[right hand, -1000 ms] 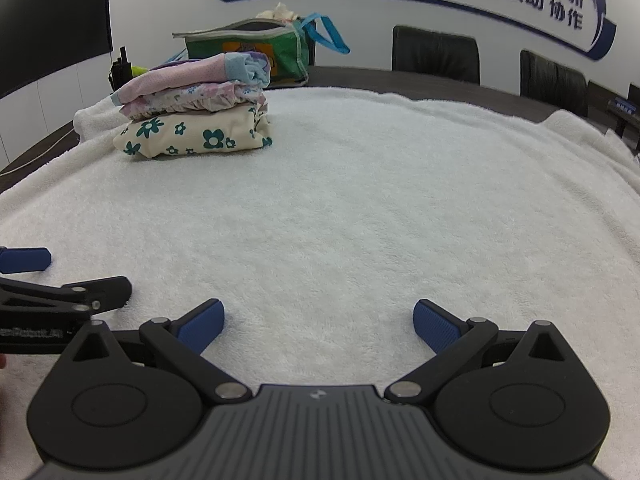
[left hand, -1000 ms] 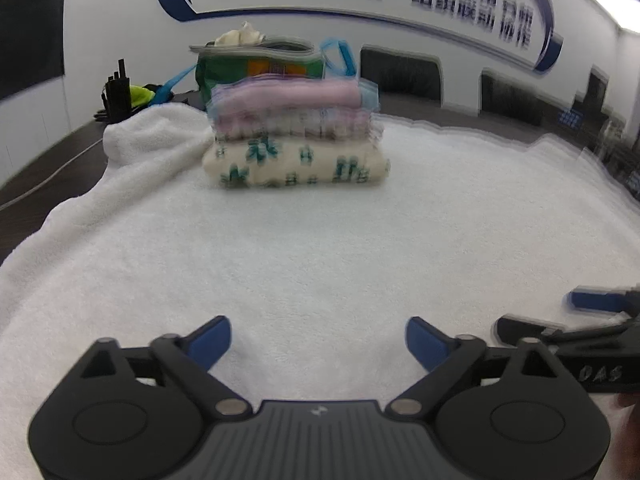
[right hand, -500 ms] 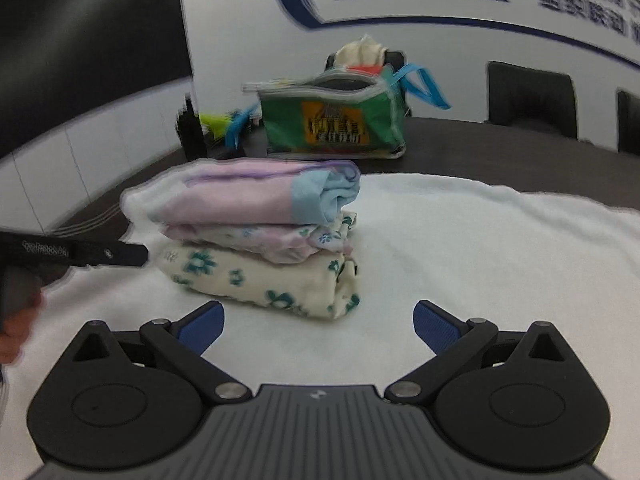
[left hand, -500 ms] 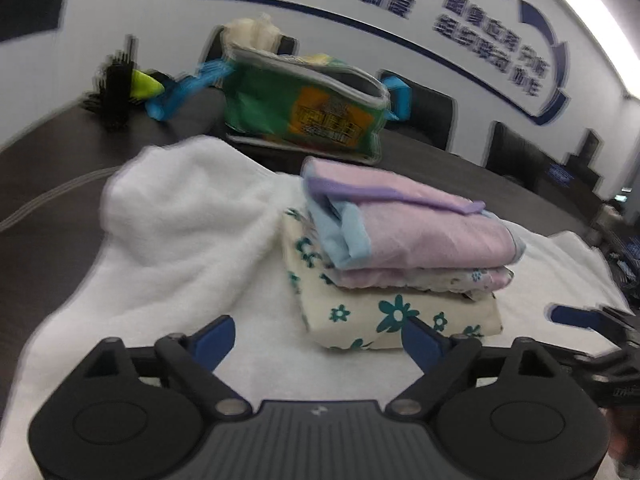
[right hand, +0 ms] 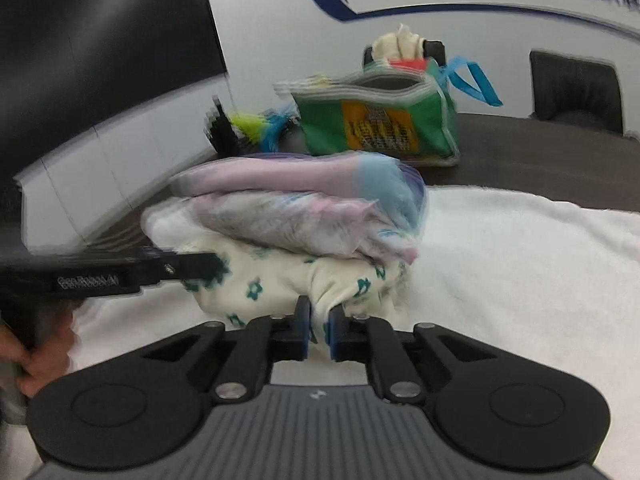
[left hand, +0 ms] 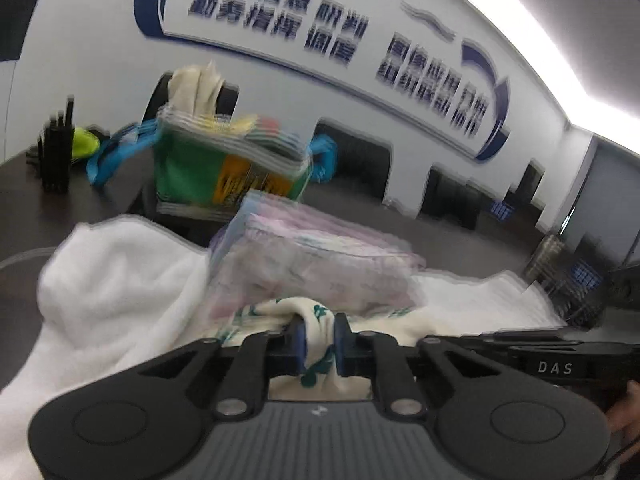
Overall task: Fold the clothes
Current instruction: 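Grasp the cream flower-print shirt from the stack with both grippers and lift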
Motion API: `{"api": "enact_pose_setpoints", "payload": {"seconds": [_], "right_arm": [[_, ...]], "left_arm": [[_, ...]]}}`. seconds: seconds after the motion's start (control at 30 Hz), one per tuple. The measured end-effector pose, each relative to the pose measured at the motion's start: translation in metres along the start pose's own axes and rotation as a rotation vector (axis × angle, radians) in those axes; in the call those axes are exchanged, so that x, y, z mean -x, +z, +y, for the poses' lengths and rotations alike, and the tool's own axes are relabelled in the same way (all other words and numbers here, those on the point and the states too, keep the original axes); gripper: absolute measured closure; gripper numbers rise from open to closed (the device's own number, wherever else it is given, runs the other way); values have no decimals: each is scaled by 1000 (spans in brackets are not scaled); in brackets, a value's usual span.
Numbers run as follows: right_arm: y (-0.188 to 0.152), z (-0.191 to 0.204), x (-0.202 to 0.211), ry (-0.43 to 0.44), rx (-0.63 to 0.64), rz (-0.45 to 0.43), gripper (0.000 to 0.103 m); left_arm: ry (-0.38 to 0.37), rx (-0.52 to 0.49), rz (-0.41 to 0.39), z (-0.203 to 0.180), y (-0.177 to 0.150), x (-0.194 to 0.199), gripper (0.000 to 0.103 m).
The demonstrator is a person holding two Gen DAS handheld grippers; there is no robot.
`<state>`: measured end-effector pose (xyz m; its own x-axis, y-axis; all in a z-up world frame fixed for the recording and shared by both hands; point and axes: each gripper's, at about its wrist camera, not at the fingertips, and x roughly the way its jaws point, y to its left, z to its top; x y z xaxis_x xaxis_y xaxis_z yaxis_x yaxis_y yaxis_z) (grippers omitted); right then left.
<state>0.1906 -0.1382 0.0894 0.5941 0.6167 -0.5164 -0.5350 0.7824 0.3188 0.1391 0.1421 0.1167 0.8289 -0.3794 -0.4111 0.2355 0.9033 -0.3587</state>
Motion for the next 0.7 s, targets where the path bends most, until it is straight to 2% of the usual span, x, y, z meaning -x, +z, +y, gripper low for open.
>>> {"api": "enact_pose_setpoints", "payload": {"seconds": [0.07, 0.13, 0.23, 0.3, 0.33, 0.4, 0.43, 0.47, 0.5, 0.53, 0.57, 0.6, 0.67, 0.7], "right_arm": [[9, 17, 41, 96, -2, -47, 96], [3, 40, 85, 145, 59, -98, 96], [-23, 75, 153, 180, 130, -198, 96], [-34, 84, 189, 239, 104, -253, 97], [-37, 86, 203, 271, 90, -275, 97], [-41, 85, 220, 276, 47, -292, 97], [-42, 84, 228, 275, 25, -299, 97], [-45, 81, 229, 252, 0, -286, 95], [-50, 75, 221, 190, -29, -254, 92], [-56, 69, 212, 121, -59, -219, 69], [-64, 64, 197, 24, -64, -162, 36], [-75, 58, 186, -52, -56, -123, 31], [-103, 47, 174, -161, -22, -91, 31], [-117, 44, 174, -194, 10, -87, 31]], "left_arm": [[-44, -19, -61, -21, -3, 46, 91], [-87, -37, -119, -40, -15, 92, 91], [-141, -60, -204, -60, -33, 145, 91], [-163, -80, -250, -74, -39, 173, 91], [-173, -79, -255, -82, -39, 182, 91], [-174, -90, -245, -93, -39, 191, 89], [-165, -94, -230, -96, -40, 191, 83], [-140, -77, -204, -94, -43, 185, 80], [-105, -60, -170, -89, -50, 177, 62], [-40, -59, -135, -84, -63, 165, 43], [24, -57, -100, -79, -76, 154, 41], [85, -55, -65, -74, -89, 144, 47], [162, -45, -2, -66, -123, 140, 49], [134, -34, 16, -64, -139, 146, 49]]}}
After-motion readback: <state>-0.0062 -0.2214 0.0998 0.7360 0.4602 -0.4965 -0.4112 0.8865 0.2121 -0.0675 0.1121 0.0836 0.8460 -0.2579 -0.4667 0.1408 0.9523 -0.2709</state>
